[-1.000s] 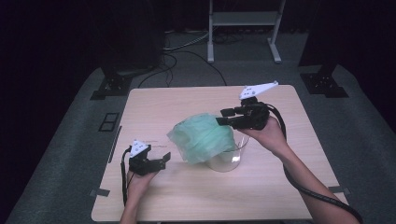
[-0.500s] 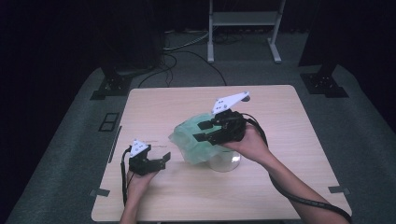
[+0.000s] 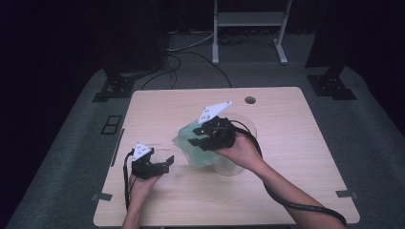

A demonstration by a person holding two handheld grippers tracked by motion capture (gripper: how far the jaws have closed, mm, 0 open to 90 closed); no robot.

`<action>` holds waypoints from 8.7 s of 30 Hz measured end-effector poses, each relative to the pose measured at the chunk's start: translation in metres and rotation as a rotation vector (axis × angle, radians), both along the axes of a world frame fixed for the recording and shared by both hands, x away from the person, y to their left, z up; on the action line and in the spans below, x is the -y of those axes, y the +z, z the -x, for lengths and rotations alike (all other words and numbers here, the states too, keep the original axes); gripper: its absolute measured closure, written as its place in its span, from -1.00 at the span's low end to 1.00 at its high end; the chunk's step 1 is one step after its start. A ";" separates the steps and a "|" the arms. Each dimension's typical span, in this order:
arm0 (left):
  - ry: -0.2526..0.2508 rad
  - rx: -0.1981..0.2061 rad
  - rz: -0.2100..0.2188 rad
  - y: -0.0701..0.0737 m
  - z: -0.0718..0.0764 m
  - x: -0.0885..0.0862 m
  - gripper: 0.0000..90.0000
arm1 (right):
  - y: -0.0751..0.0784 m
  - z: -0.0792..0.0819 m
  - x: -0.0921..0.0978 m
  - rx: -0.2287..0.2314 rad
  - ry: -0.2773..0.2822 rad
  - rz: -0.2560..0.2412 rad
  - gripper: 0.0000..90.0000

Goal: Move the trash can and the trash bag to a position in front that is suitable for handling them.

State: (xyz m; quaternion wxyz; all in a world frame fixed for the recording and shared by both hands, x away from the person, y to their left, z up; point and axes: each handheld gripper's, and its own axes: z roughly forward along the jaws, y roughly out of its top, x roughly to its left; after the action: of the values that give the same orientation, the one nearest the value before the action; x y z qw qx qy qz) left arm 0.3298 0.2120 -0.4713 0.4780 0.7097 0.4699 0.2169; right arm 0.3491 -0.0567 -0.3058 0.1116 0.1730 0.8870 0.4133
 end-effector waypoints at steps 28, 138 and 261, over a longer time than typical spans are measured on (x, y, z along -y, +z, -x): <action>-0.114 0.068 0.043 0.035 0.011 0.008 -0.83 | 0.032 -0.022 0.099 -0.050 -0.152 -0.163 1.00; -0.478 0.115 0.027 0.090 0.014 0.060 -0.03 | -0.028 0.033 0.244 -0.075 -0.157 -0.176 -0.20; -0.507 -0.094 0.028 0.053 -0.038 0.086 0.89 | -0.079 -0.007 0.198 -0.242 -0.173 -0.222 1.00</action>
State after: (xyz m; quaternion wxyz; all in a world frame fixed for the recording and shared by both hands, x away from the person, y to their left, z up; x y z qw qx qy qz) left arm 0.3679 0.1264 -0.4178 0.5047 0.8073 0.3016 0.0504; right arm 0.3562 -0.2548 -0.3845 0.0193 0.3083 0.8248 0.4736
